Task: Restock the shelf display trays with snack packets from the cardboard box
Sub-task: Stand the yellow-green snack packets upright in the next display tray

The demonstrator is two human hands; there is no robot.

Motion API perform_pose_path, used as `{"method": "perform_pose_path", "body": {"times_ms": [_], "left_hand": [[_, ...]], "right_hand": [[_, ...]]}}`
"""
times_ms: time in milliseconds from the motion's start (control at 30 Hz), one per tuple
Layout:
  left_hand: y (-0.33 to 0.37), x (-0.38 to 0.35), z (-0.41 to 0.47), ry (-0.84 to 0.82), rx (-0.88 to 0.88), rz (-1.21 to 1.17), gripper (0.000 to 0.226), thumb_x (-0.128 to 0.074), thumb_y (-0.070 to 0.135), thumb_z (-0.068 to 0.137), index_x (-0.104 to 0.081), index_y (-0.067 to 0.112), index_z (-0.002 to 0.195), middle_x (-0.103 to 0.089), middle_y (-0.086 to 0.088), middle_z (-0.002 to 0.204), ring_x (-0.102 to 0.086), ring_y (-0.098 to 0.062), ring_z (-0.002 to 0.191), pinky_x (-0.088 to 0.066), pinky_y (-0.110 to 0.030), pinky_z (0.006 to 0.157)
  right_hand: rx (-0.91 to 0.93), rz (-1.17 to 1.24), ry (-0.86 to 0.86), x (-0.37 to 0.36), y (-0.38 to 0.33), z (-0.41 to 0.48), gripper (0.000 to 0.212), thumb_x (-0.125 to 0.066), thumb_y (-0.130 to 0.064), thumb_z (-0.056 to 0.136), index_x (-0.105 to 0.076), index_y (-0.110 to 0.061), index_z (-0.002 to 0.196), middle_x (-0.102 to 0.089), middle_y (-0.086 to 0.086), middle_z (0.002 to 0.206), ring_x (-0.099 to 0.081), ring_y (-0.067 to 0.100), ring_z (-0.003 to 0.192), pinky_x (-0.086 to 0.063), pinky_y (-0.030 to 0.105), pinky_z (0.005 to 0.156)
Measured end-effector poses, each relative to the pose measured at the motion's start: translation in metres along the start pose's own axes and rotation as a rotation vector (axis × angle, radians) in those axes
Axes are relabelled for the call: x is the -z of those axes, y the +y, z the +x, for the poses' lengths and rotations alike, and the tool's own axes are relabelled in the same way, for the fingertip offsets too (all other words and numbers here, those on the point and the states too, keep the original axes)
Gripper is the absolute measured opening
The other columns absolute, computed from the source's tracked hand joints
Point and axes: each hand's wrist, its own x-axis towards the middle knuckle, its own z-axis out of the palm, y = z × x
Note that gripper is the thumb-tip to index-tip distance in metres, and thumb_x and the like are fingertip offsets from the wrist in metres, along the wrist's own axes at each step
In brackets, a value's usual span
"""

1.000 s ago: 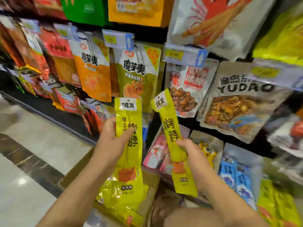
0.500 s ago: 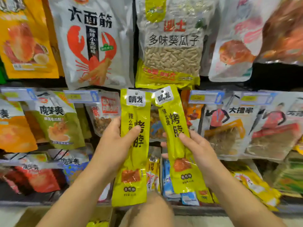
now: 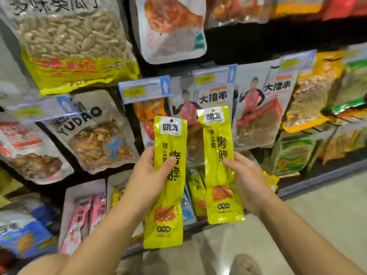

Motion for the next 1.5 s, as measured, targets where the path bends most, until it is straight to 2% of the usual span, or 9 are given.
{"method": "perform_pose_path", "body": {"times_ms": [200, 433, 633, 767, 867, 967, 1133, 1400, 1500], "left_hand": [[-0.061, -0.050, 0.019, -0.057, 0.174, 0.067, 0.013, -0.067, 0.026, 0.094, -0.064, 0.028, 0.107, -0.077, 0.006, 0.098, -0.074, -0.016, 0.089, -0.059, -0.050, 0.083], [-0.161, -0.085, 0.032, -0.134, 0.372, 0.182, 0.033, -0.069, 0.052, 0.076, -0.067, 0.035, 0.104, -0.076, 0.008, 0.101, -0.073, -0.017, 0.095, -0.056, -0.052, 0.089], [-0.211, -0.123, 0.054, -0.119, 0.529, 0.205, 0.009, -0.068, 0.030, 0.093, -0.067, 0.021, 0.094, -0.071, 0.006, 0.090, -0.065, -0.009, 0.080, -0.047, -0.014, 0.057], [-0.246, -0.143, 0.088, -0.110, 0.621, 0.157, 0.079, -0.070, 0.068, 0.074, -0.054, 0.024, 0.137, -0.055, -0.002, 0.142, -0.054, -0.026, 0.128, -0.048, -0.046, 0.104], [-0.255, -0.159, 0.112, -0.044, 0.725, 0.045, 0.082, -0.066, 0.045, 0.090, -0.025, 0.020, 0.156, -0.024, -0.002, 0.163, -0.029, -0.029, 0.147, -0.028, -0.051, 0.118], [-0.266, -0.177, 0.132, -0.046, 0.788, -0.043, 0.075, -0.061, 0.031, 0.096, -0.019, 0.020, 0.158, -0.018, -0.002, 0.165, -0.025, -0.029, 0.149, -0.025, -0.048, 0.117], [-0.283, -0.194, 0.151, -0.003, 0.766, -0.054, 0.071, -0.063, 0.025, 0.097, -0.025, 0.017, 0.157, -0.023, -0.004, 0.163, -0.030, -0.028, 0.146, -0.029, -0.044, 0.116], [-0.314, -0.209, 0.166, 0.118, 0.709, 0.134, 0.063, -0.077, 0.032, 0.086, -0.050, 0.018, 0.142, -0.055, -0.006, 0.143, -0.055, -0.023, 0.127, -0.041, -0.026, 0.094], [-0.317, -0.216, 0.168, 0.099, 0.682, 0.212, 0.071, -0.077, 0.037, 0.085, -0.046, 0.017, 0.146, -0.056, -0.008, 0.144, -0.057, -0.024, 0.127, -0.043, -0.032, 0.102]], "right_hand": [[-0.026, -0.051, 0.221, 0.064, 0.015, 0.016, 0.015, -0.058, -0.012, 0.099, -0.072, -0.013, 0.105, -0.076, 0.009, 0.089, -0.070, 0.028, 0.078, -0.058, 0.047, 0.077], [-0.036, -0.070, 0.335, 0.111, 0.042, 0.033, 0.017, -0.063, -0.017, 0.097, -0.072, -0.014, 0.112, -0.073, 0.021, 0.111, -0.070, 0.040, 0.097, -0.055, 0.058, 0.087], [-0.040, -0.149, 0.375, 0.138, 0.059, 0.045, 0.019, -0.067, -0.020, 0.095, -0.073, -0.016, 0.112, -0.074, 0.017, 0.111, -0.066, 0.047, 0.108, -0.052, 0.068, 0.091], [-0.081, -0.169, 0.396, 0.156, 0.066, 0.051, 0.016, -0.066, -0.019, 0.095, -0.075, -0.018, 0.109, -0.072, 0.022, 0.110, -0.070, 0.042, 0.091, -0.056, 0.063, 0.082], [-0.104, -0.156, 0.431, 0.166, 0.072, 0.055, 0.016, -0.065, -0.017, 0.096, -0.074, -0.015, 0.109, -0.073, 0.022, 0.104, -0.069, 0.032, 0.080, -0.057, 0.049, 0.072], [-0.123, -0.136, 0.443, 0.173, 0.077, 0.061, 0.019, -0.065, -0.016, 0.095, -0.072, -0.013, 0.112, -0.073, 0.023, 0.103, -0.069, 0.032, 0.079, -0.057, 0.048, 0.070], [-0.144, -0.094, 0.436, 0.174, 0.080, 0.074, 0.019, -0.065, -0.016, 0.096, -0.072, -0.013, 0.113, -0.075, 0.019, 0.102, -0.071, 0.030, 0.078, -0.058, 0.044, 0.067], [-0.161, -0.071, 0.418, 0.173, 0.083, 0.085, 0.020, -0.064, -0.016, 0.096, -0.073, -0.015, 0.114, -0.075, 0.019, 0.109, -0.070, 0.043, 0.101, -0.055, 0.065, 0.087], [-0.176, -0.054, 0.408, 0.172, 0.085, 0.084, 0.022, -0.064, -0.017, 0.096, -0.072, -0.016, 0.116, -0.075, 0.016, 0.111, -0.070, 0.044, 0.104, -0.057, 0.060, 0.087]]}}
